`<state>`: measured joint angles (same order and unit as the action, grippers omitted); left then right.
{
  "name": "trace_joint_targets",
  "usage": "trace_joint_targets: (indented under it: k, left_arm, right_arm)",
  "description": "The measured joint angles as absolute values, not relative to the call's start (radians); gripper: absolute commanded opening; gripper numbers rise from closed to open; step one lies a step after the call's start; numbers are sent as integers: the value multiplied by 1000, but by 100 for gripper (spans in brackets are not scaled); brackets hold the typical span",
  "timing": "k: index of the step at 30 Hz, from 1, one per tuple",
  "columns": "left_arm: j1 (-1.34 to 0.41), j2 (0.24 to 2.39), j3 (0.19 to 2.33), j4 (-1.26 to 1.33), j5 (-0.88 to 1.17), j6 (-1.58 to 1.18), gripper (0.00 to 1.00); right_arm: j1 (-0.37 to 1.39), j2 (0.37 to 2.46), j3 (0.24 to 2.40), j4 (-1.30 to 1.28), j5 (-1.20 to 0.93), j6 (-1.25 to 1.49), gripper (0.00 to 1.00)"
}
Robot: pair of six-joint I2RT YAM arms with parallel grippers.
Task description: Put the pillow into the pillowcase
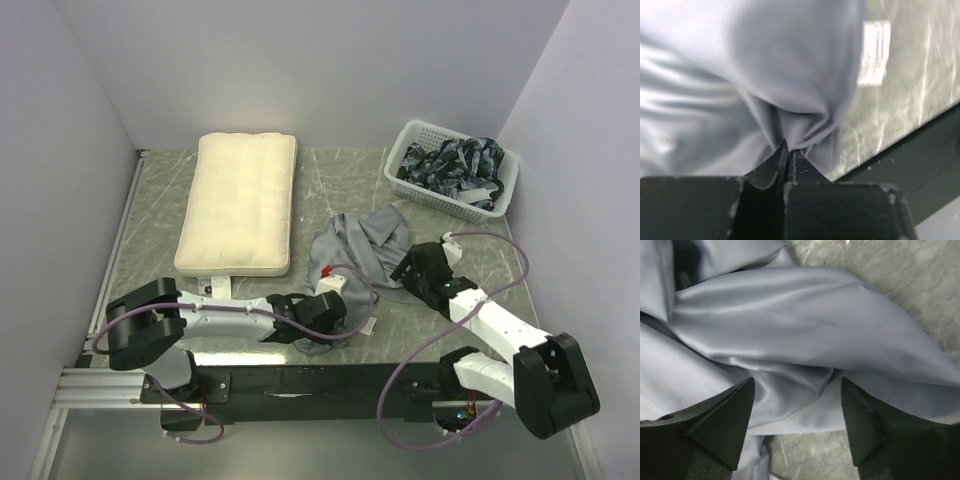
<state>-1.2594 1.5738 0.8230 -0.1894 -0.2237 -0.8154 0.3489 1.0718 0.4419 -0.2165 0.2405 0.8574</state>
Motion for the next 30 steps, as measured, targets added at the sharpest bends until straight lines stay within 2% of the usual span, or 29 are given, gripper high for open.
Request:
trace_joint_targets:
  k: [1, 3, 4, 5, 9, 14, 18, 23, 30]
  left_arm:
    - [-1246, 1559, 822, -202, -238, -826, 1]
    - [-1205, 1502, 814, -220, -265, -836, 1]
    - [-1182, 1466, 812, -229, -278, -838, 1]
    - [-1152, 1422, 812, -242, -288, -838, 1]
    - [-1017, 1236, 852, -290, -357, -828, 1]
    - [-813, 1127, 1058, -356, -440, -788, 1]
    - [-647, 1090, 1259, -385, -493, -741, 1]
    - [-496, 1091, 1450, -390, -502, -706, 1]
    - [-383, 1087, 1510, -438, -450, -691, 1]
  right_arm:
    - [349, 1090, 442, -206, 237, 860, 52]
    - [349, 1124, 442, -184, 232, 861, 28]
    - [349, 1138, 444, -175, 227, 859, 5]
    - [348, 1155, 448, -170, 222, 861, 0]
    - [324, 1201, 521, -205, 195, 848, 0]
    - [261, 1165, 747, -291, 194, 805, 0]
    - [183, 1111, 991, -369, 199, 767, 0]
    - [23, 1084, 1195, -423, 158, 757, 0]
    - [-168, 1002, 1248, -496, 100, 764, 0]
